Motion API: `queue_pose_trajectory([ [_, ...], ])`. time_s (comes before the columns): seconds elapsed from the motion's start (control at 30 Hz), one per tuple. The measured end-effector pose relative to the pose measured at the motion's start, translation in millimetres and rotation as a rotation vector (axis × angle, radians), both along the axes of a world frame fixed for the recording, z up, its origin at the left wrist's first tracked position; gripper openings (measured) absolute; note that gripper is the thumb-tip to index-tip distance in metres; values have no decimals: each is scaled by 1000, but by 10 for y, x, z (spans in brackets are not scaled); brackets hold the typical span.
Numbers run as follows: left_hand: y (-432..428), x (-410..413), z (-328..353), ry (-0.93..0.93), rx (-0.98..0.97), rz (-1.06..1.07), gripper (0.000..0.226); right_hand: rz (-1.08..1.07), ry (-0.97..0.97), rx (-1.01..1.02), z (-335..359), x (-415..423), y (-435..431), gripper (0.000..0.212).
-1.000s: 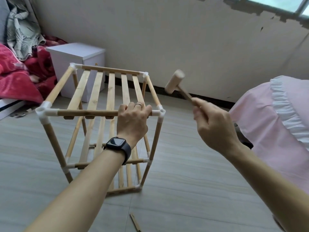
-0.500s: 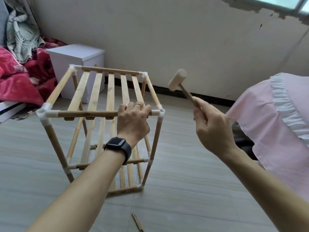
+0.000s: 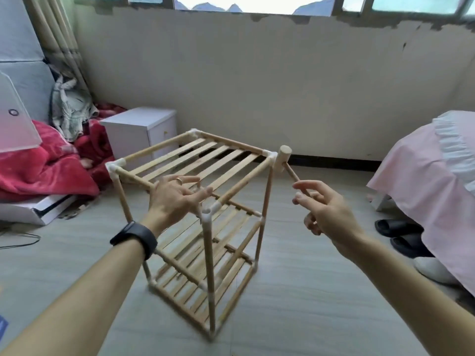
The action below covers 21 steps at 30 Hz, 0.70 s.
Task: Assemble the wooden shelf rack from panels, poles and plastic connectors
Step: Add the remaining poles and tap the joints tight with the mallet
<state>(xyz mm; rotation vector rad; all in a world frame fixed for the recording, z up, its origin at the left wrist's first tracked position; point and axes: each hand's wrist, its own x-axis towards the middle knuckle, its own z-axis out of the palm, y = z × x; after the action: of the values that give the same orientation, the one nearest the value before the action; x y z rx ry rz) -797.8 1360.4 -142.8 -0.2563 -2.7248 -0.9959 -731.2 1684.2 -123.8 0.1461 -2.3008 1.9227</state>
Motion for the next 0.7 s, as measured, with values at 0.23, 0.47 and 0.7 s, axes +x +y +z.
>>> queue_pose_trajectory([
  [0.23, -334, -244, 708, -319, -460, 111, 46, 170, 34, -107, 197, -152, -59, 63],
  [0.47, 1320, -158, 272, -162, -413, -5, 33, -269, 276, 208, 306, -387, 65, 26],
  [0.7, 1470, -23, -159, 271, -591, 252, 23, -349, 412, 444, 611, -637, 66, 31],
])
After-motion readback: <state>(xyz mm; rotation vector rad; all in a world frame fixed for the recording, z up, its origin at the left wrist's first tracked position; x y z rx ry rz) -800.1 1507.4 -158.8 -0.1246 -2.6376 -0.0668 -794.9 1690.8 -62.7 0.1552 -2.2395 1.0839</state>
